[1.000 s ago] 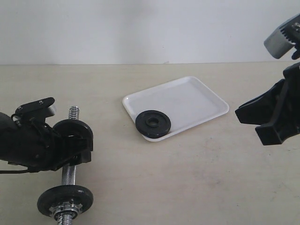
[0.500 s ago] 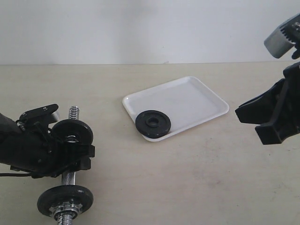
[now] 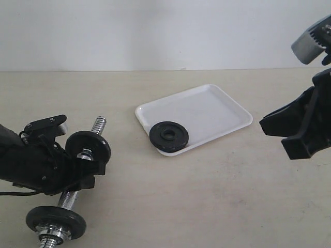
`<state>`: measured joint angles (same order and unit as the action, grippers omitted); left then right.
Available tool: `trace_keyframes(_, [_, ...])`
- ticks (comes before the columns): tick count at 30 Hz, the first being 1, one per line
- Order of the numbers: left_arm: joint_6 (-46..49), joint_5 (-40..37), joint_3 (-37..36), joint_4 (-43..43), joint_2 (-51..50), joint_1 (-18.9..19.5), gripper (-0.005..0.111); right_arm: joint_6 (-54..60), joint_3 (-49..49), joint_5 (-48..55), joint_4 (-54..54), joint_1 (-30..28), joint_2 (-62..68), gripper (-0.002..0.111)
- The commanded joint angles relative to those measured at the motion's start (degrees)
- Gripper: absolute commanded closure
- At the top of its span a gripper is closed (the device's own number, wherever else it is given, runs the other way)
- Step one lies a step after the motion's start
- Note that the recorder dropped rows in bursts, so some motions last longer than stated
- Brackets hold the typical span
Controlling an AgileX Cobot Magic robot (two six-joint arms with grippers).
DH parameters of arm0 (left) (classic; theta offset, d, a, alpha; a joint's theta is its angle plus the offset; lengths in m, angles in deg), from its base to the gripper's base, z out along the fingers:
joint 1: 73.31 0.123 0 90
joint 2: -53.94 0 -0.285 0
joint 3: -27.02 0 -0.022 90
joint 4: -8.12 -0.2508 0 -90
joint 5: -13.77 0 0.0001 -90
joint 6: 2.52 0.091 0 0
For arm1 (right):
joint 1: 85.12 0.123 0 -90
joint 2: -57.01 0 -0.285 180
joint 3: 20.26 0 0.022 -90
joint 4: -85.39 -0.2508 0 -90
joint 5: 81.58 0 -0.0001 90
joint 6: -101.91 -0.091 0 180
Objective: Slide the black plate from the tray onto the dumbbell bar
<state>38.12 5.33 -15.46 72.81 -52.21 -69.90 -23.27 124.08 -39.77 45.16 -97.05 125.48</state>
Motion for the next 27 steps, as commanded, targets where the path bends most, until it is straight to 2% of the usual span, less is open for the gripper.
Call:
trace_keyframes(1, [2.95, -0.56, 0.01, 0.17, -0.26, -0.17, 0.103, 0.07, 0.42, -0.27, 0.08, -0.12, 0.0, 0.109])
trace_keyframes(12, [4.19, -0.56, 0.01, -11.95, -0.26, -0.17, 0.103, 1.66, 0.42, -2.41, 0.08, -0.12, 0.0, 0.109])
trace_keyframes(19, [6.6, -0.99, 0.97, -12.31, -0.26, -0.17, 0.103, 3.64, 0.42, -4.52, -0.5, -0.12, 5.2, 0.109])
trace_keyframes(27, [9.14, -1.02, 3.19, -12.31, 3.74, -0.17, 0.103, 10.19, 0.97, -8.92, -6.32, -0.12, 13.81, 0.109])
